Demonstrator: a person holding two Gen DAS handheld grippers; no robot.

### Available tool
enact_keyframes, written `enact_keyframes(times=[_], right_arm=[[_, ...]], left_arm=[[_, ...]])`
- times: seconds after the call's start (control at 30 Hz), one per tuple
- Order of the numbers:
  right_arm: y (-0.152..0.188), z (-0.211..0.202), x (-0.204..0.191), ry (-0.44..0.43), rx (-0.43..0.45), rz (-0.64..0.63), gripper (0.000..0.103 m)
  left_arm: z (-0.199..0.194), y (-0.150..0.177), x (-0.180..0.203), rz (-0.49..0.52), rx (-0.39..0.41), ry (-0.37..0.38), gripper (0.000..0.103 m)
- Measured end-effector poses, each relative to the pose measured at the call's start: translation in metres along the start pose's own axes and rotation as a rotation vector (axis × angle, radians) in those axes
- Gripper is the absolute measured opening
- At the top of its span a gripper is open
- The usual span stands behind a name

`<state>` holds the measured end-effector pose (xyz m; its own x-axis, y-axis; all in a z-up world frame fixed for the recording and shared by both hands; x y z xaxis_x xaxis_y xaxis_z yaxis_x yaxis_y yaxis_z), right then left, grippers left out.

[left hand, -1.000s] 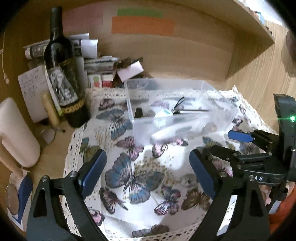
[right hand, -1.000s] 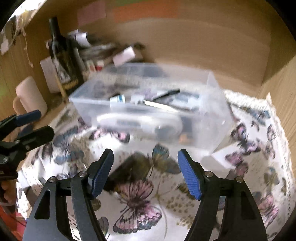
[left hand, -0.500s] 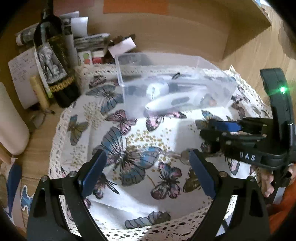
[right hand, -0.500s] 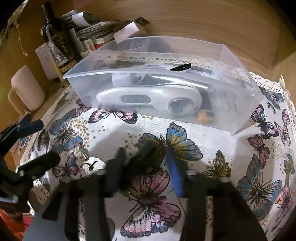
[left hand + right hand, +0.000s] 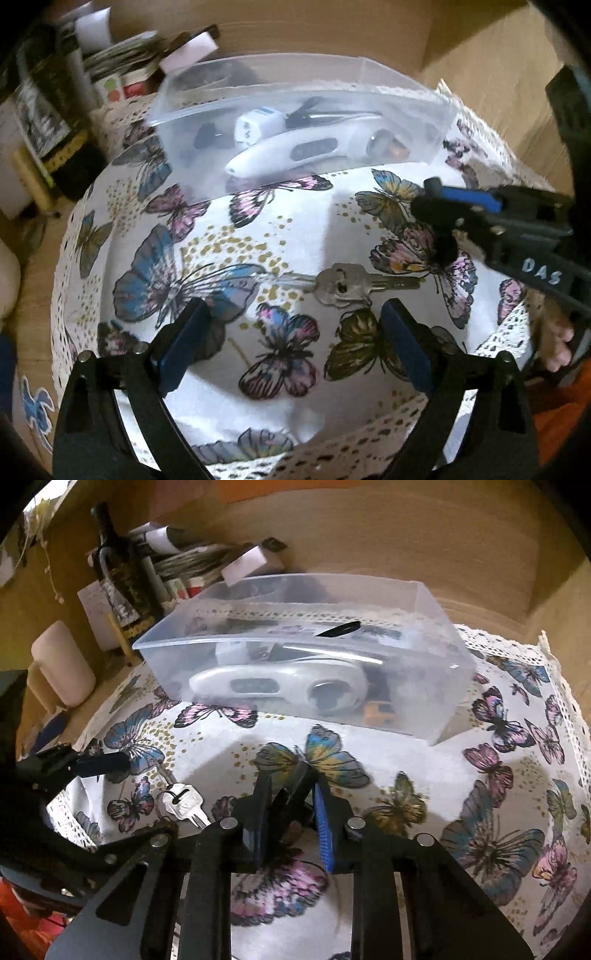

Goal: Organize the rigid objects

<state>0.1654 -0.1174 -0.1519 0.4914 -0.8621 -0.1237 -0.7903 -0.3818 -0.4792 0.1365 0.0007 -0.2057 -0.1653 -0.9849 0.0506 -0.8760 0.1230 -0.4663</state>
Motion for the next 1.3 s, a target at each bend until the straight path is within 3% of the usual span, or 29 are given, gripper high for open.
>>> enact_keyframes(times=[0.4, 0.57, 0.63, 0.8, 1.1, 1.3], right_arm=[[0.004, -0.022, 0.028, 0.033, 0.061, 0.045, 0.021], [0.006, -0.026, 0.039, 0.032, 0.075, 0.061, 0.021], [0.007, -0.028, 0.042, 0.031, 0.079, 0.067, 0.021], [0.007, -0.028, 0.048, 0.025, 0.084, 0.078, 0.021], [0.003, -0.032, 0.042, 0.017, 0.106, 0.067, 0.021], [-0.004, -0.037, 0.038, 0.013, 0.129, 0.068, 0.021]], left_arm=[[0.012, -0.01, 0.038, 0.093, -0.043, -0.001, 0.097], [0.018, -0.019, 0.043, 0.074, -0.035, 0.009, 0.097], [0.019, -0.02, 0.043, 0.072, -0.02, 0.006, 0.092], [0.014, -0.019, 0.05, 0.115, 0.014, 0.016, 0.061], [0.008, -0.019, 0.046, 0.095, 0.038, 0.025, 0.061], [-0.017, -0.019, 0.028, 0.048, 0.107, 0.055, 0.061]])
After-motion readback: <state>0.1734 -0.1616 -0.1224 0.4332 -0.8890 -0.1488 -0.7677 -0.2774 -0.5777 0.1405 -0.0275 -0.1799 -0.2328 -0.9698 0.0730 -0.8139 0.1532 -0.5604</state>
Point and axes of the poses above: each gripper's, at about its wrist camera, not at the fingertips, and z roughly the way its jaws point, x to its right, y to its underside, the point moved 5 cm from there along z, roughly the way its jaws point, and after that the axes turned 6 degrees about -x, right-handed, at the moved point
